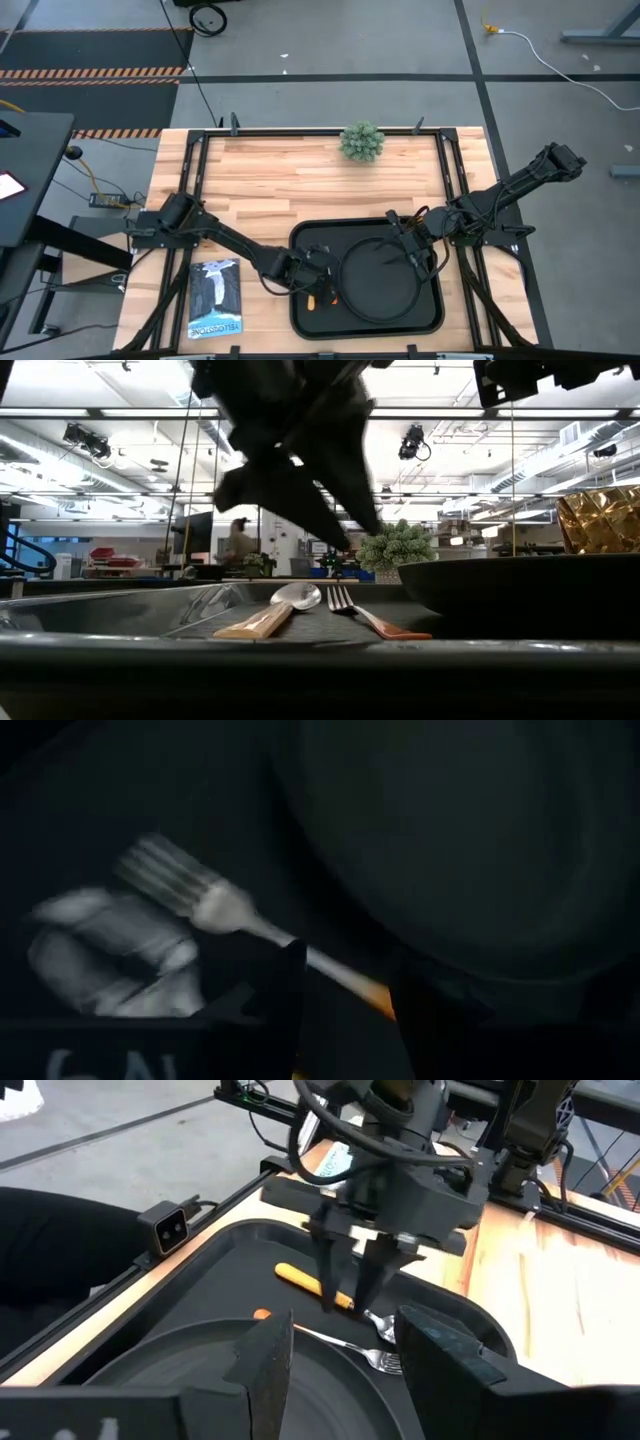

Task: Pick and place plate/cup/fork/spoon on tray
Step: Return to Home Position

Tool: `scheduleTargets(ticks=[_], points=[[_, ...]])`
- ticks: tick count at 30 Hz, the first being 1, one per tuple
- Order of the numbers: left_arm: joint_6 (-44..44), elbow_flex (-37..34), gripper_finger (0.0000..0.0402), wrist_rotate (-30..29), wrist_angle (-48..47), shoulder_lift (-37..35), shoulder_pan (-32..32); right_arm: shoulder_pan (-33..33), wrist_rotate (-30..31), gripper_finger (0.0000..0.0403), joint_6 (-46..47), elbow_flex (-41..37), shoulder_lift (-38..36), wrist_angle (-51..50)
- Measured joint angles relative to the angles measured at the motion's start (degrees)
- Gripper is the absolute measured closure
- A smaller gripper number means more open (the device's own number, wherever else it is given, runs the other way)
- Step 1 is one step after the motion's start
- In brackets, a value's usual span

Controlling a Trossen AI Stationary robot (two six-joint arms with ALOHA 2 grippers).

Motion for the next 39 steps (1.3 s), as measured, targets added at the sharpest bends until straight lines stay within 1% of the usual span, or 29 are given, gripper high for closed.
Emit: scheduleTargets(ticks=[3, 6, 9, 11, 12, 16, 19, 25, 26, 28, 30, 32, 36, 39], points=[[5.05, -0.06, 0.0253, 1.22, 1.12, 0.21, -0.11, 0.01, 0.02, 0.0220, 0.03, 0.01, 0.00, 0.13], [6.76, 0.05, 0.0253, 2.02, 3.00, 1.16, -0.15, 0.00, 0.37, 0.0220, 0.00, 0.02, 0.00, -0.14], [7.52, 0.12, 0.0253, 4.57, 4.87, 2.45, -0.11, 0.00, 1.94, 0.0220, -0.48, 0.04, -0.43, -1.74], [7.75, -0.05, 0.0253, 5.10, 4.13, 3.11, -0.11, 0.00, 2.86, 0.0220, -0.90, 0.04, -1.16, -2.10], [7.92, -0.03, 0.0253, 5.06, 5.36, 3.56, -0.11, 0.00, 3.14, 0.0220, -1.16, 0.04, -1.74, -2.33], [9.82, 0.02, 0.0253, 3.81, 5.18, 3.70, 0.01, -0.11, 3.30, 0.0220, -2.39, 0.04, -4.68, -3.50], [9.94, -0.01, 0.0253, 3.06, 2.70, 3.62, 0.30, -0.11, 3.61, 0.0220, -2.73, 0.13, -7.77, -3.78], [10.64, 0.03, 0.0253, 4.15, -0.49, 2.59, 2.13, -0.11, 6.44, 0.0220, -3.21, 0.11, -14.02, -6.28], [11.39, -0.01, 0.0253, 4.41, -2.03, 2.23, 2.65, -0.13, 7.14, 0.0220, -3.60, 0.11, -14.81, -6.21], [13.60, 0.06, 0.0253, 4.99, -1.66, 2.00, 3.52, -0.34, 8.53, 0.0220, -4.50, 0.11, -16.19, -6.30], [16.92, 0.05, 0.0253, 5.03, -1.96, 1.98, 4.20, -0.99, 9.95, 0.0220, -6.02, 0.11, -17.19, -5.79], [21.83, 0.01, 0.0253, 5.44, -1.31, 2.00, 4.77, -1.89, 12.80, 0.0220, -7.73, 0.09, -18.02, -5.78], [37.36, 0.03, 0.0253, 5.59, -1.41, 2.00, 5.45, -3.91, 20.35, 0.0220, -11.11, 0.07, -19.20, -2.59], [46.85, 0.02, 0.0253, 5.59, -1.13, 1.50, 5.79, -5.78, 23.15, 0.0220, -13.08, 0.11, -19.87, 1.05]])
